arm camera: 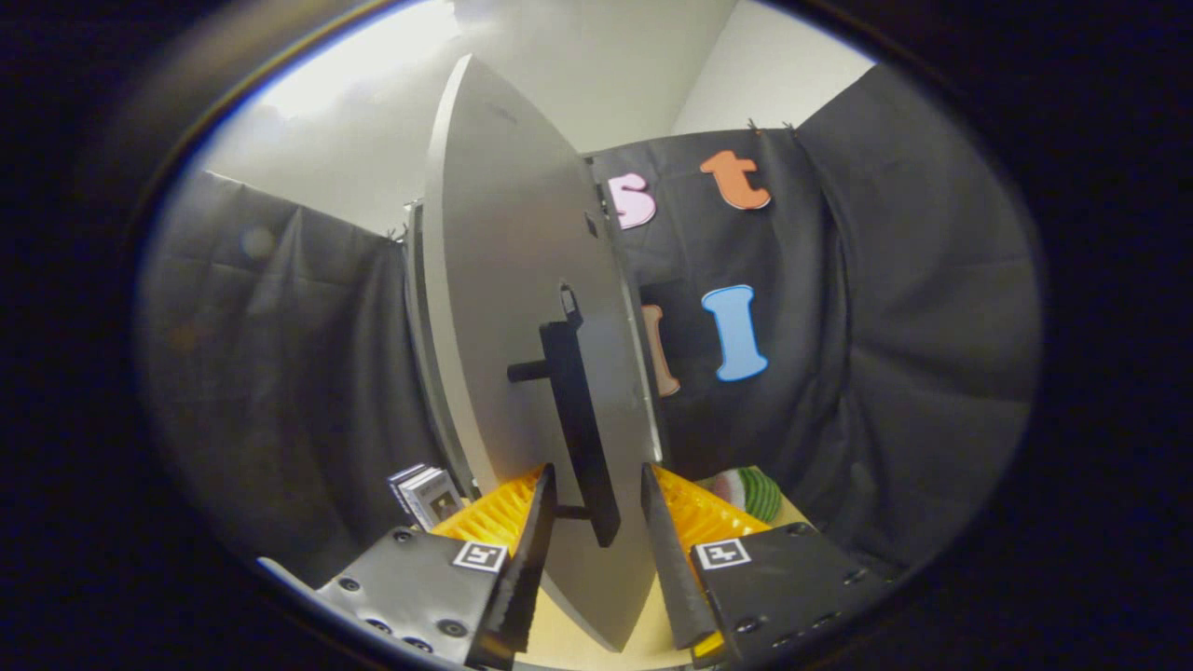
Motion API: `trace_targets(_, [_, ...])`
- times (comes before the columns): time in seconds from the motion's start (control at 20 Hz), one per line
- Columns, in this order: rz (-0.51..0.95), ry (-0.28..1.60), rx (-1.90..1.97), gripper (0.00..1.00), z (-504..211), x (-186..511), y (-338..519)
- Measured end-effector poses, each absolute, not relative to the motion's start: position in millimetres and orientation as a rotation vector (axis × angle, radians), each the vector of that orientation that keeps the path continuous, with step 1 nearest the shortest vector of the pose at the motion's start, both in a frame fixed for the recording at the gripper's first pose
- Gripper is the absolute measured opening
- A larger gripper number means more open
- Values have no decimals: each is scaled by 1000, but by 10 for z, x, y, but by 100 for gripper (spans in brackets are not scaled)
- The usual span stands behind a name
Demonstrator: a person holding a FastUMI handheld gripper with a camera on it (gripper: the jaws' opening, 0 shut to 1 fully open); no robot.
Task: Open the shoe cabinet door, grab the shoes and put them into the shoe cabinet, then close the shoe cabinet door.
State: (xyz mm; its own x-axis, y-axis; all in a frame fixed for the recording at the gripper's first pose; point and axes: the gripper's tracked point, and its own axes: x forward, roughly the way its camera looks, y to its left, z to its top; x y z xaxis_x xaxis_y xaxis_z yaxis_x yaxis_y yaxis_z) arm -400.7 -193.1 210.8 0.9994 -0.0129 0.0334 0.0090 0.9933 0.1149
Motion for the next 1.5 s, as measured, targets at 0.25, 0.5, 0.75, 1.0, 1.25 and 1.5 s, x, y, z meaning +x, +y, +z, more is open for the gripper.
trace_targets(0.25, [41,28,137,59,1920,-3800,-1593])
trace_targets(0.5, [39,28,121,59,1930,-3568,-1361])
trace_targets(0.75, [33,44,102,76,1877,-3299,-1140])
trace_targets(1.0, [7,18,45,93,1876,-3083,-812])
trace_targets(1.25, [-39,3,26,100,1851,-2706,-542])
trace_targets(1.5, [-24,8,-5,100,1842,-2318,-253])
